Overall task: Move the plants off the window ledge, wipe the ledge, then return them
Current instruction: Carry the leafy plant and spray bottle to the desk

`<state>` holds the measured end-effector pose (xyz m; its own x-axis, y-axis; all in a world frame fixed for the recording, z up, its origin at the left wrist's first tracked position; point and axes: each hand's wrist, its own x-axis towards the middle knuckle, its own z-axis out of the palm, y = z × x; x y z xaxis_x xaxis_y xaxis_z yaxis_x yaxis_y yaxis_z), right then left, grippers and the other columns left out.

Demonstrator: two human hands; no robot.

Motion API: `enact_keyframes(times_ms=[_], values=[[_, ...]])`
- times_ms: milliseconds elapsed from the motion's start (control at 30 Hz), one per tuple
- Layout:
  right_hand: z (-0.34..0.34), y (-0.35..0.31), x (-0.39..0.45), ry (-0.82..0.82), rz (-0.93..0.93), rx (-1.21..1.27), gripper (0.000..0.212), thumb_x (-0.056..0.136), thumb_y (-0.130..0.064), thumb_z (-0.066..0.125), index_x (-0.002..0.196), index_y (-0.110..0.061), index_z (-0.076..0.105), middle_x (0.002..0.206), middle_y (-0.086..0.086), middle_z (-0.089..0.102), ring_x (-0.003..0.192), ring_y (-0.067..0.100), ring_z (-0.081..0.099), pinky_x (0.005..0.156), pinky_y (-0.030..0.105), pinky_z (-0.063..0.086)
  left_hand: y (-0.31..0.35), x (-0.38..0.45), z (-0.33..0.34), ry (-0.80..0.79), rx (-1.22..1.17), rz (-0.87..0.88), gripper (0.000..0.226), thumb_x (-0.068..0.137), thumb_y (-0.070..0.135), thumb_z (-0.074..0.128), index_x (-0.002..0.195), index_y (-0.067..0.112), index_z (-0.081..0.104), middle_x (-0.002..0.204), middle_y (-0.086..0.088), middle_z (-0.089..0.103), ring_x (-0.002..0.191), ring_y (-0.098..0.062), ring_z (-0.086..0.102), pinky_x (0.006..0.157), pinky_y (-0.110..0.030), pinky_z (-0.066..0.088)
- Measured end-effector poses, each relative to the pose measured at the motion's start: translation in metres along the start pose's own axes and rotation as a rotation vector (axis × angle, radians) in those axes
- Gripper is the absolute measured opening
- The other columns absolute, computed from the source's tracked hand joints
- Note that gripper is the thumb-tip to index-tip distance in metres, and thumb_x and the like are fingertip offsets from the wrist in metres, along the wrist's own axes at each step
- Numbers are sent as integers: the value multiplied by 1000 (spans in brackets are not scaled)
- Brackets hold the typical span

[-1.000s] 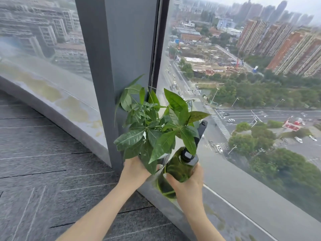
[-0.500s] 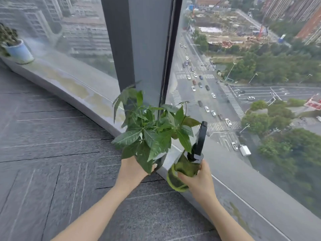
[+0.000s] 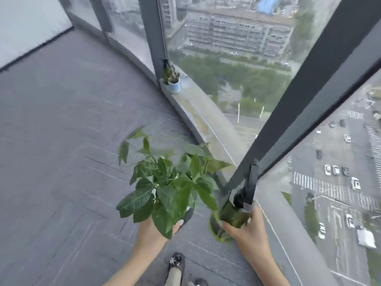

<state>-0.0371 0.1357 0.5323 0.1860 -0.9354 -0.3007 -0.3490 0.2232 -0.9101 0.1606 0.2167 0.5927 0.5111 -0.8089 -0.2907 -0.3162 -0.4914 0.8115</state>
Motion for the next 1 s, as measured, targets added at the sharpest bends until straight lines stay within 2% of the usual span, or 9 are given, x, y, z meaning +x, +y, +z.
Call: enact_keyframes(times_ms=[67,133,233,300,400,567,800,900,1000], values=[[24,-45,-12,-105,-81,-28,59,57,-2,84,97,-34,55,96,-14,63,83,-11,59,67,4,45,5,-29,-42,117,-12,-65,42,76,25,73,72,45,37,80,32,36,81,-4,43,78,-18,32],[51,-85,-25,-217,-132,-39,61,57,0,84,102,-27,54,101,-7,59,83,-14,58,64,1,42,3,-55,-78,248,-66,-103,38,75,24,74,84,39,40,84,31,37,90,-3,41,80,-14,29],[98,-134,-40,-458,-229,-81,63,54,-4,86,101,-34,56,103,5,63,88,5,65,73,24,54,-12,-92,-130,501,-164,-155,58,70,19,78,106,33,34,102,17,40,103,-7,40,89,-17,28],[136,-160,-51,-605,-316,-118,68,53,3,84,93,-46,60,100,9,66,91,19,67,78,39,55,-23,-118,-163,639,-203,-190,57,69,18,79,98,37,34,102,19,43,100,-7,45,86,-11,32],[197,-189,-80,-798,-400,-175,66,53,4,86,92,-43,59,98,10,66,89,21,66,75,38,55,-43,-164,-210,854,-242,-191,53,66,15,81,81,44,39,85,26,48,86,9,54,67,3,34],[297,-218,-160,-1059,-463,-233,56,57,-8,86,98,-29,54,106,7,63,96,24,63,79,39,52,-81,-245,-276,1137,-237,-256,52,67,12,79,76,44,39,84,25,48,79,7,52,74,-17,40],[435,-226,-297,-1342,-564,-238,61,61,-7,84,108,-31,54,108,0,64,101,22,61,82,39,50,-165,-354,-362,1467,-342,-361,53,67,3,77,73,39,39,79,20,48,72,21,51,61,1,39],[489,-220,-352,-1429,-578,-274,65,59,-15,86,114,-29,53,111,-1,64,104,23,60,88,45,52,-205,-390,-397,1504,-335,-428,52,67,2,76,71,38,39,77,18,45,71,27,47,61,-5,39],[541,-221,-399,-1499,-588,-306,71,53,-28,87,115,-30,52,114,-2,62,107,21,59,92,48,50,-245,-414,-435,1568,-368,-445,41,63,2,76,71,32,49,78,8,57,72,13,57,66,-14,46]])
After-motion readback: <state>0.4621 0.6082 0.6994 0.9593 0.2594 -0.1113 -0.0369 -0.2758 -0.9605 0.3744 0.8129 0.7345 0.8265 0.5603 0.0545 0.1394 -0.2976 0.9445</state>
